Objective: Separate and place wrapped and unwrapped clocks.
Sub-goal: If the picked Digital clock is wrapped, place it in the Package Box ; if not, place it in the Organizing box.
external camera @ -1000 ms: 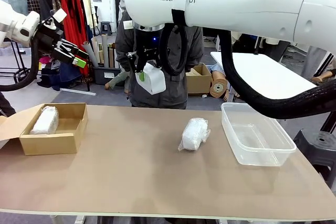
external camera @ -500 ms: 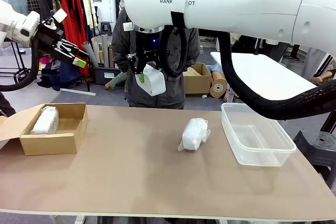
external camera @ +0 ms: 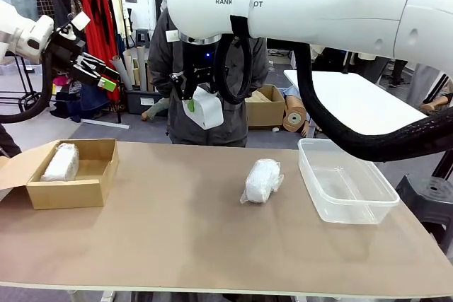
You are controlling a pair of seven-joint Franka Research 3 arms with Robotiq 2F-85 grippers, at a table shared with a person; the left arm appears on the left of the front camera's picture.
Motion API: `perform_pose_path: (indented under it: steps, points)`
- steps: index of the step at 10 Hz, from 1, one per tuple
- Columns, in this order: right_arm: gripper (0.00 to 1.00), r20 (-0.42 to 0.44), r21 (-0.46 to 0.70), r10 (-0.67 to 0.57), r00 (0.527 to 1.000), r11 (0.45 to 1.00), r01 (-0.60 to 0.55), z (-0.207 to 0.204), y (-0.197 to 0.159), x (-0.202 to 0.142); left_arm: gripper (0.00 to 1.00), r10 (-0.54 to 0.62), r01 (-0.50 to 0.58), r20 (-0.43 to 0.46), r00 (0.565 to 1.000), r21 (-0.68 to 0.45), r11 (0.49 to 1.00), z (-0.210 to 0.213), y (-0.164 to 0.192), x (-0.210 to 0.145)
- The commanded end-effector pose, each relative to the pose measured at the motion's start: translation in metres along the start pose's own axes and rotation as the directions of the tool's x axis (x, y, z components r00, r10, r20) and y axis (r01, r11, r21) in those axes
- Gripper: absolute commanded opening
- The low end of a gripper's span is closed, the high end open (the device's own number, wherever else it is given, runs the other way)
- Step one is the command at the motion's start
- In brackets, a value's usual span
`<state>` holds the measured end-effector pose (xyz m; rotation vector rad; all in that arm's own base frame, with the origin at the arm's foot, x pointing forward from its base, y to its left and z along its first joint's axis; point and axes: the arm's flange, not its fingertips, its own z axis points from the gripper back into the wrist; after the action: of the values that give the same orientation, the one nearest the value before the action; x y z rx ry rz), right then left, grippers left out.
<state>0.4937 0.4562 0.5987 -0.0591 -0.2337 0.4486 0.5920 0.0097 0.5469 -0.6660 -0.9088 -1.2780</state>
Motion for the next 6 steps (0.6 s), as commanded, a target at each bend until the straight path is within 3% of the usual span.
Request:
perform_pose_path:
  steps: [1, 6]
  points:
    - [0.0, 0.0, 0.0, 0.0, 1.0, 1.0, 0.0, 0.0, 0.0, 0.0, 1.0, 0.001, -0.001, 0.013, 1.0, 0.005, 1.0, 0.0, 0.0, 0.001]
    - [0.0, 0.053, 0.097, 0.042, 0.998, 0.994, -0.047, 0.063, -0.041, -0.028, 1.0, 0.001, -0.001, 0.013, 1.0, 0.005, 1.0, 0.0, 0.0, 0.001]
